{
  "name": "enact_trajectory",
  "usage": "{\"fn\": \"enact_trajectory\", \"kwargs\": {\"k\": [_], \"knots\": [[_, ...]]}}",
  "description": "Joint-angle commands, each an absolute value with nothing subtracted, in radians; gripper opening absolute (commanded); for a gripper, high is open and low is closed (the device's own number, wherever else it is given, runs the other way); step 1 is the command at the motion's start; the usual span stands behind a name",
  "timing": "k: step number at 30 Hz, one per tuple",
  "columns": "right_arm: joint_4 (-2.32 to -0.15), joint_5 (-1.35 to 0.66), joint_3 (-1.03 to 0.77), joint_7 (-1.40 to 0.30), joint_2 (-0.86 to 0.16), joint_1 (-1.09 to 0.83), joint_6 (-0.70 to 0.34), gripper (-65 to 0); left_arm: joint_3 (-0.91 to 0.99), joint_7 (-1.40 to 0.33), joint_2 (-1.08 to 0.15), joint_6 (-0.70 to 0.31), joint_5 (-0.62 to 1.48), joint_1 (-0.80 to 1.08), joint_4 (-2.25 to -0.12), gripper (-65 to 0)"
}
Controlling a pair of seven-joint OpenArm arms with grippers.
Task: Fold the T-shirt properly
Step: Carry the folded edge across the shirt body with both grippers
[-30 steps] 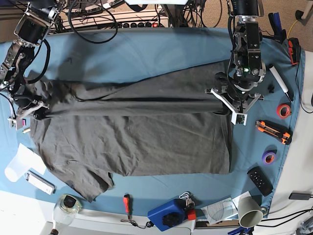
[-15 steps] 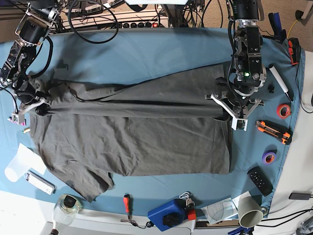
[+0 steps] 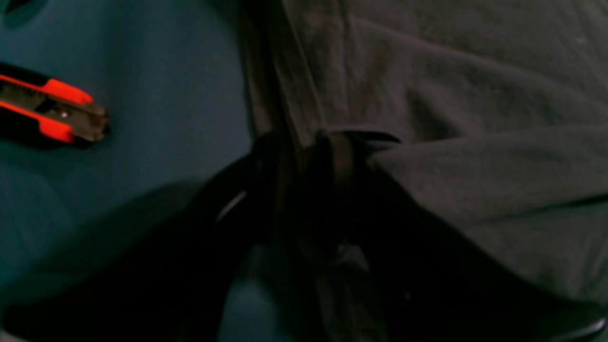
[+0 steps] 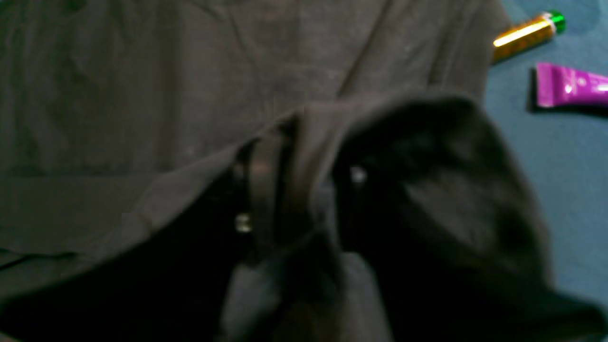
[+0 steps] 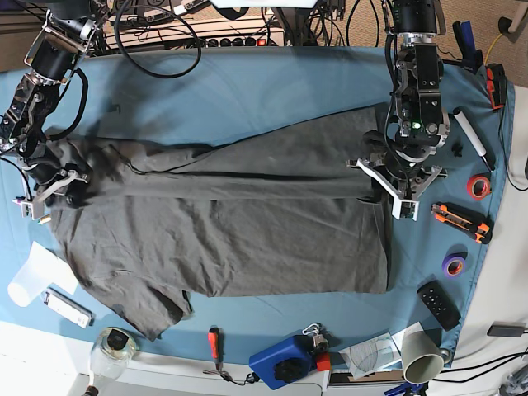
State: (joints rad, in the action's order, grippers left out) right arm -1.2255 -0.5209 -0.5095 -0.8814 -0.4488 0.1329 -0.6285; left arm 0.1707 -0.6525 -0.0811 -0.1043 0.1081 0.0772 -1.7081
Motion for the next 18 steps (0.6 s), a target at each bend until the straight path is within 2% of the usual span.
{"fn": "enact_trajectory", "kwargs": {"k": [1,6,12,18], "knots": [[-1.242,-0.535,-0.516,-0.858,-0.477,0.153,-0.631,-41.3,0.172,-0.627,-0.086,-0.102,0.108,0.064,-1.728,-46.3],[-1.245,-0.662,-0.525,-0.892,-0.484,0.157,-0.630,-40.3,0.173,-0.627,-0.086,-0.102,0.108,0.064,-1.741,-46.3],[-1.324,-0.740,-0.627,-0.996,-0.486,0.218,-0.632,-40.3,0.173,-0.660,-0.086,-0.102,0.108,0.064,-1.808,-46.2],[-1.348,-0.803,-0.659,-1.070,-0.548,0.235,-0.632,-40.3,0.173,-0.718,-0.086,-0.101,0.107,0.072,-1.895,-46.3]]}}
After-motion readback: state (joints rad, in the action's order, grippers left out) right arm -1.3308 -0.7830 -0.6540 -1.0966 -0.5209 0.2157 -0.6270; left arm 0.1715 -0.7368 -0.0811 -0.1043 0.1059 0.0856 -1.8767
